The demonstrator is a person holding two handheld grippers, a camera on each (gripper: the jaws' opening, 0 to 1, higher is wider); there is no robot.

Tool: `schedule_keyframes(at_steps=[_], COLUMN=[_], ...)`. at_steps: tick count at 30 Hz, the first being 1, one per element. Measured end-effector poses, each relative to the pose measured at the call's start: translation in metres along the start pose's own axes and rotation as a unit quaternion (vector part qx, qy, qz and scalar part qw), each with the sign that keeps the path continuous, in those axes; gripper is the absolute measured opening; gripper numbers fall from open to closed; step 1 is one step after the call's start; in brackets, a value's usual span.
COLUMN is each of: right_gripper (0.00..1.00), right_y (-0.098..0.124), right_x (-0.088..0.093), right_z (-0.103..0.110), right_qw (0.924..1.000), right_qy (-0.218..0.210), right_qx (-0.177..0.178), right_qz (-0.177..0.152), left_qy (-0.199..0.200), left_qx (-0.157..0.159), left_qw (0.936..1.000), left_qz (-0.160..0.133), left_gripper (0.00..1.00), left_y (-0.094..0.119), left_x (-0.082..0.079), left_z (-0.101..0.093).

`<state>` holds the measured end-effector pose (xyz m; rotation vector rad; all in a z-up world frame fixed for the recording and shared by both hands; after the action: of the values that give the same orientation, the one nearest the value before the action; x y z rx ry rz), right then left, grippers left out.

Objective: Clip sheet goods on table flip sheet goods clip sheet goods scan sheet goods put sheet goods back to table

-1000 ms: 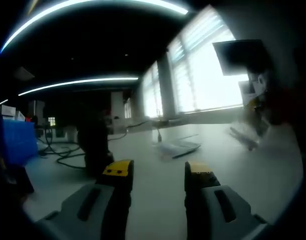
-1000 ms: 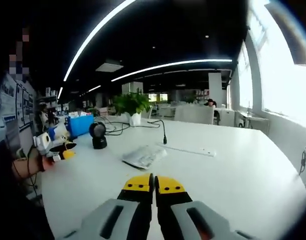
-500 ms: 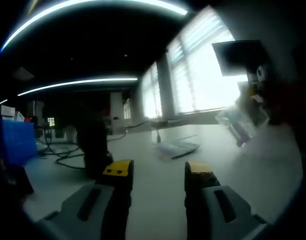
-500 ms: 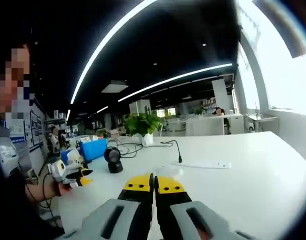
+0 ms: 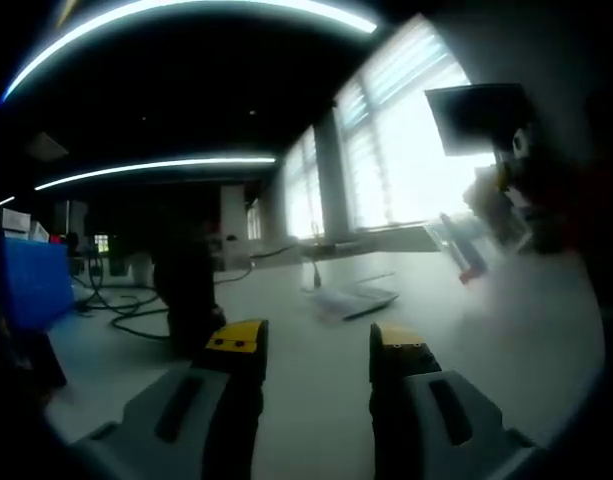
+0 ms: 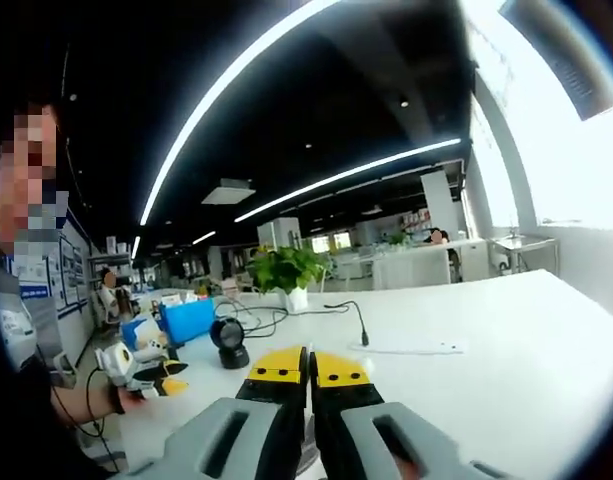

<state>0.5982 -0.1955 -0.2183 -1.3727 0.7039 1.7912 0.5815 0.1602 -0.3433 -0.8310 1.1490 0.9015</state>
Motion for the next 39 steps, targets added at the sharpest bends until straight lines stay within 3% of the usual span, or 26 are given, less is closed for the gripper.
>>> schedule_keyframes(at_steps=[10,18,25,39], right_gripper=[0.00,0.00,0.00,0.00], right_y=[-0.022,-0.041,-0.053,-0.082], right_x=[-0.011,-0.011,-0.015,-0.019], right_z=[0.013,0.019,0.026,0.032], right_qw=[0.9995,0.9991,0.9969,0.9953], right_qy=[-0.016,-0.023,-0.049,-0.067], right_qx=[-0.013,-0.021,-0.027,-0.029], right_qz=[-0.024,-0.029,-0.055,-0.063], left_qy=[0.005,0.006,0.005,0.006], left_qx=[0.008,0.006,0.000,0.000], left_qw=[0.9999,1.0000,1.0000,1.0000], left_qz=[0.012,0.005,0.004,0.005], left_gripper=[0.34,0.32,0.35,0.35], left_y=[-0.001,0.000,0.000,0.000], left_x=[0.004,0.001,0.001,0.001], left_z=[-0.004,-0.004,-0.001,-0.001])
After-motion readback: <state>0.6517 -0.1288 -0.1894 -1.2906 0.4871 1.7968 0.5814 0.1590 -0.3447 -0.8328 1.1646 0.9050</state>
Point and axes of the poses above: the point that each gripper's makers call its tool centre point, and the gripper's own axes: y roughly backward along the fingers, z roughly to its left, x roughly out of its underside, the point moved 1 cm from there along y, roughly backward along the fingers, and after that the axes turned 6 degrees about -y, right-handed, at the moved point
